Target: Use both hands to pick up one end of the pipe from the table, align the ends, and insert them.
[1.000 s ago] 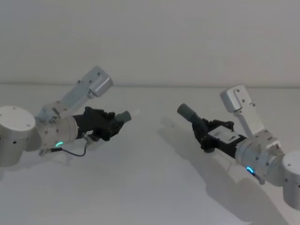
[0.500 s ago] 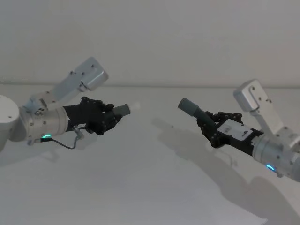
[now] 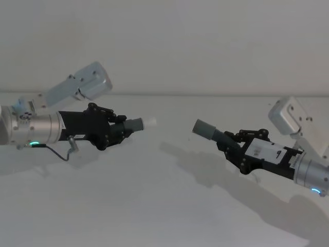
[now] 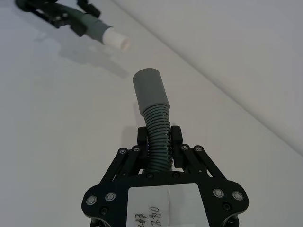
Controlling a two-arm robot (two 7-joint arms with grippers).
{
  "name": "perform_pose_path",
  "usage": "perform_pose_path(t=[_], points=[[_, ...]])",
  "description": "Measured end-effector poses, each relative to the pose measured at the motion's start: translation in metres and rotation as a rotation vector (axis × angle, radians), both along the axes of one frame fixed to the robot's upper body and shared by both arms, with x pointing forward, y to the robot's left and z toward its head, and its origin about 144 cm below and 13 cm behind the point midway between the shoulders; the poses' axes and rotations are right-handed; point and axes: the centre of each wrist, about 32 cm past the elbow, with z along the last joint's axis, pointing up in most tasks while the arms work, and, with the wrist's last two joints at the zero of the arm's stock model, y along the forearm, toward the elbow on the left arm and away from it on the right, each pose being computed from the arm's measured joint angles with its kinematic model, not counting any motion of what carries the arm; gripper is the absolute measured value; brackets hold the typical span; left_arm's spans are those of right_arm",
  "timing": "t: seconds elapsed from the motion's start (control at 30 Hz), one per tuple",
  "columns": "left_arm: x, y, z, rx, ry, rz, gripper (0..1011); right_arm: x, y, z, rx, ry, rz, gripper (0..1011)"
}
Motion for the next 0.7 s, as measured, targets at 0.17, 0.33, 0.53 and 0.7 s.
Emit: perform_pose_path(t=[0.17, 0.33, 0.53, 0.7], points=[[0.001, 0.003, 0.005, 0.008, -0.005, -0.054, 351, 0.000, -0.005, 0.001, 0.000, -0.005, 0.064, 274], [0.002, 0.007, 0.010, 0.009, -0.008, -0.112, 351, 0.000, -0.009, 0.003, 0.001, -0.007, 0.118, 274], [0.002, 0.009, 0.015, -0.001, -0.008, -0.169, 351, -0.001, -0.010, 0.004, 0.001, -0.005, 0.158, 274], [0.001, 0.009, 0.017, -0.013, -0.008, -0.203, 351, -0.001, -0.011, 0.005, 0.001, -0.002, 0.187, 274]])
